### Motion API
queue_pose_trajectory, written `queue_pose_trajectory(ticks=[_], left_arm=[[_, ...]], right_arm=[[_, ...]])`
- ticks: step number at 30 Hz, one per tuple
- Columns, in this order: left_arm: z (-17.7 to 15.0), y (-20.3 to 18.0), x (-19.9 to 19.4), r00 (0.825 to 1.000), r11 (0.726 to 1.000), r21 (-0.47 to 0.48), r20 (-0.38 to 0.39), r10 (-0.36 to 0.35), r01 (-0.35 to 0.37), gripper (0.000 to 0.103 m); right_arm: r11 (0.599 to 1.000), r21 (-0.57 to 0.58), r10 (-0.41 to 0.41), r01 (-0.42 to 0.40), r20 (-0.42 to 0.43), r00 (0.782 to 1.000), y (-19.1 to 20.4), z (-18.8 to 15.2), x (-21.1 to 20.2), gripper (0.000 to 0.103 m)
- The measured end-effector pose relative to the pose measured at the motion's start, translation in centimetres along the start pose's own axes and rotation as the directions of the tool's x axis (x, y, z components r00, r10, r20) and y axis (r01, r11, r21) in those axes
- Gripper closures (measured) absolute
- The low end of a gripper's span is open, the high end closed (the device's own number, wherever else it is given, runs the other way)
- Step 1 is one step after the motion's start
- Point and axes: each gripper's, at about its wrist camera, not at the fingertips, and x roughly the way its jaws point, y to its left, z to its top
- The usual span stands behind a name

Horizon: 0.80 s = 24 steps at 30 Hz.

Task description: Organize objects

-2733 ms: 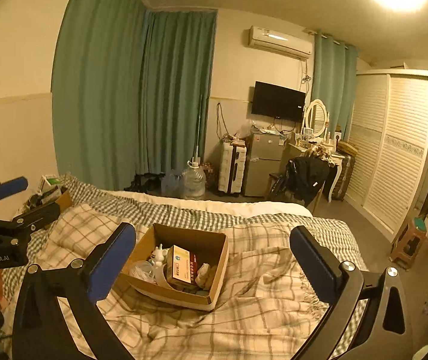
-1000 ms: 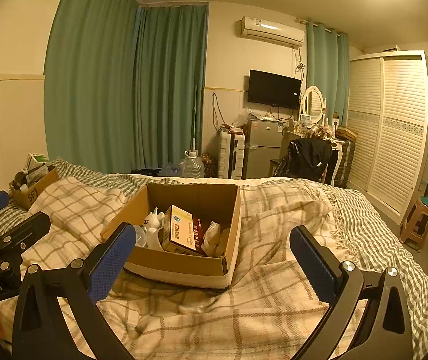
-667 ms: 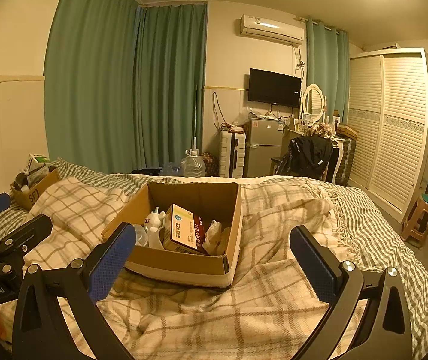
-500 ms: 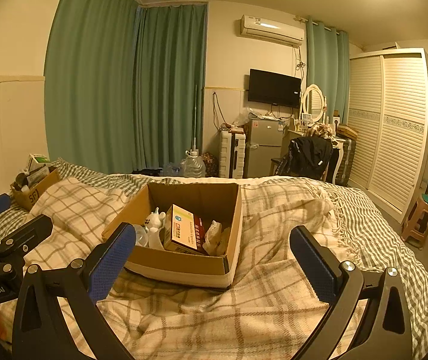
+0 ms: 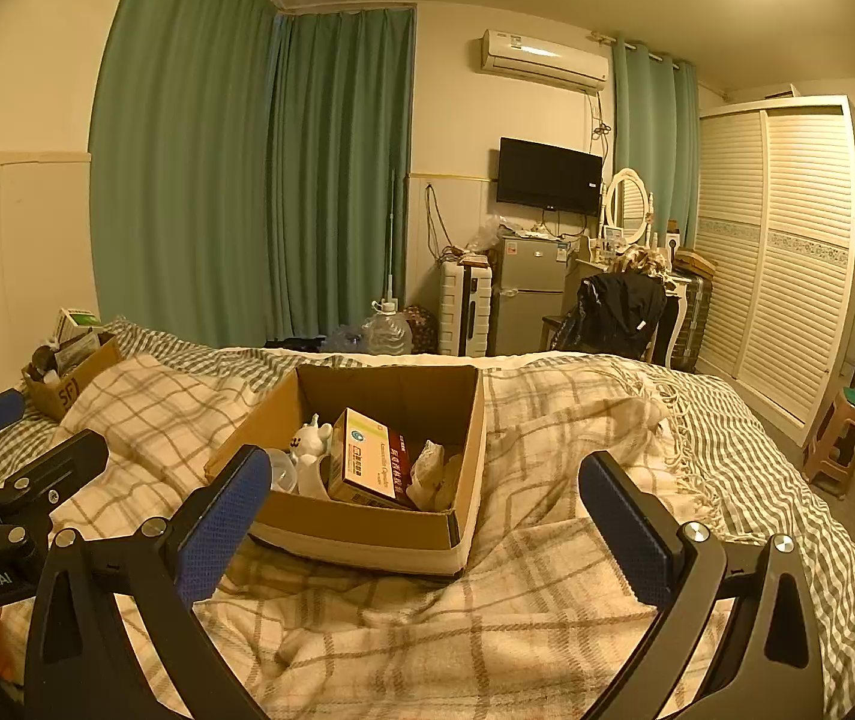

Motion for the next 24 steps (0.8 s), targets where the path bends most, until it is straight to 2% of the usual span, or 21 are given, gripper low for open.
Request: queue_pose_trajectory(ticks=[24], left_arm=[[-0.02, -0.79, -0.08, 1.0, 0.999, 0.034, -0.005, 0.012, -0.012, 0.0]], right_arm=[[1.0, -0.003, 0.003, -0.003, -0.005, 1.0, -0.04, -0.18, 0.06, 0.0]])
